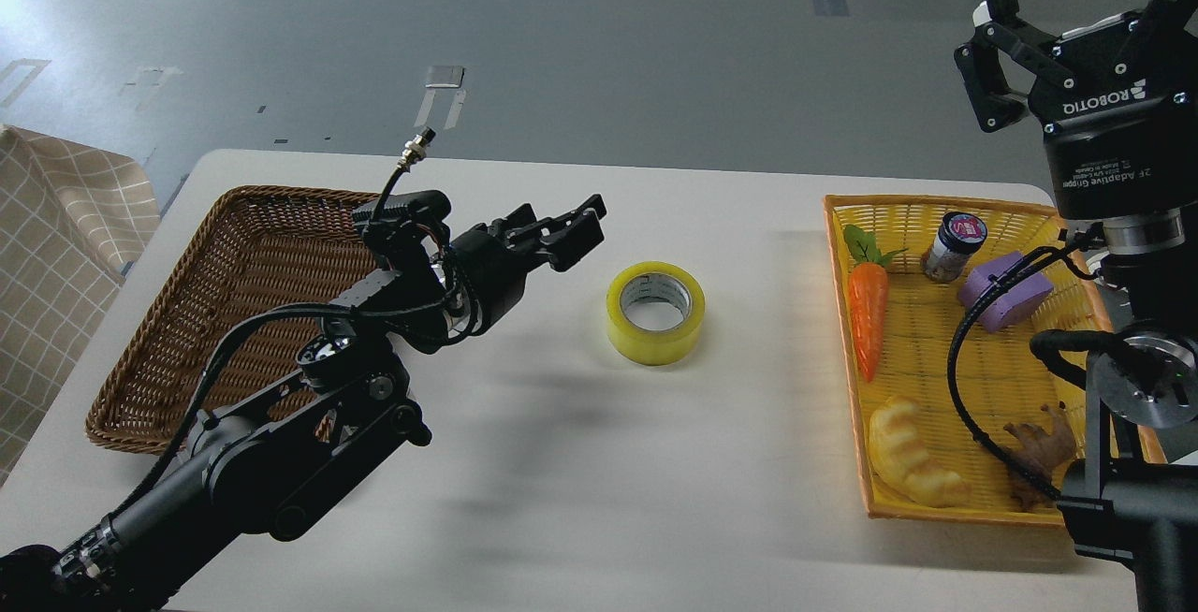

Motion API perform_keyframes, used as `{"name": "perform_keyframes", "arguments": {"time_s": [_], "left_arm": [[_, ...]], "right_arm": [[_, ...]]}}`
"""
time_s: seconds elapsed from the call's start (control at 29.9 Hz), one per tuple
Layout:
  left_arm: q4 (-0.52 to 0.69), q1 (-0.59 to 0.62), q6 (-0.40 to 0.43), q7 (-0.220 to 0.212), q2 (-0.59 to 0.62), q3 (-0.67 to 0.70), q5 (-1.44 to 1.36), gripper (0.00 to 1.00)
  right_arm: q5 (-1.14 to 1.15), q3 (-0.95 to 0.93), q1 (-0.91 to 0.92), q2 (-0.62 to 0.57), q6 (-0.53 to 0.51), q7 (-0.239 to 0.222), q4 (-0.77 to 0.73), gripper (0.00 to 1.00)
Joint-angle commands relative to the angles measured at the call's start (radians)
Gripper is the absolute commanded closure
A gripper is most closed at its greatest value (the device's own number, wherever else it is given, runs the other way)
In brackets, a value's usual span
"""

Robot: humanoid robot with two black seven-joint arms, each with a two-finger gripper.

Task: Place and transfer tape with both arms
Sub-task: 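Reach the left gripper toward the tape roll on the table, then grip the tape roll's rim with the left gripper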

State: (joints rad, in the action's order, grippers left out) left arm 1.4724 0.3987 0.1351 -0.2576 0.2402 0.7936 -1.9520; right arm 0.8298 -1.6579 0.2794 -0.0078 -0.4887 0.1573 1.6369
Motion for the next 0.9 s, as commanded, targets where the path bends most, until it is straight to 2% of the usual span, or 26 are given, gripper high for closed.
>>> {"name": "perform_keyframes", "arguments": {"time_s": [0.0, 0.23, 0.37, 0.57, 0.77, 0.87], "left_arm": [[-0.01, 0.009, 0.0, -0.043, -0.038, -0.039, -0.012, 0.02], [-0.061, 0.049, 0.001, -0.048, -0.071, -0.044, -0.094, 0.02], [-0.121, 0.143, 0.001, -0.048, -0.071, -0.147, -0.094, 0.02], [-0.13, 0.164, 0.001, -0.048, -0.085, -0.237, -0.096, 0.02], [-0.147, 0.184, 0.003, -0.051, -0.128, -0.243, -0.096, 0.02], [-0.167, 0.218, 0.008, -0.069, -0.124, -0.243, -0.096, 0.02]], "right_arm": [[0.0, 0.012, 0.0, 0.0, 0.0, -0.001, 0.006, 0.0], [-0.001, 0.012, 0.0, 0.0, 0.0, -0.001, 0.015, 0.0], [-0.001, 0.012, -0.006, 0.0, 0.0, -0.001, 0.018, 0.0], [-0.001, 0.012, -0.02, 0.002, 0.0, -0.001, 0.032, 0.0], [-0.001, 0.012, -0.02, 0.002, 0.0, -0.001, 0.032, 0.0], [-0.001, 0.012, -0.019, 0.002, 0.0, -0.001, 0.032, 0.0]]}}
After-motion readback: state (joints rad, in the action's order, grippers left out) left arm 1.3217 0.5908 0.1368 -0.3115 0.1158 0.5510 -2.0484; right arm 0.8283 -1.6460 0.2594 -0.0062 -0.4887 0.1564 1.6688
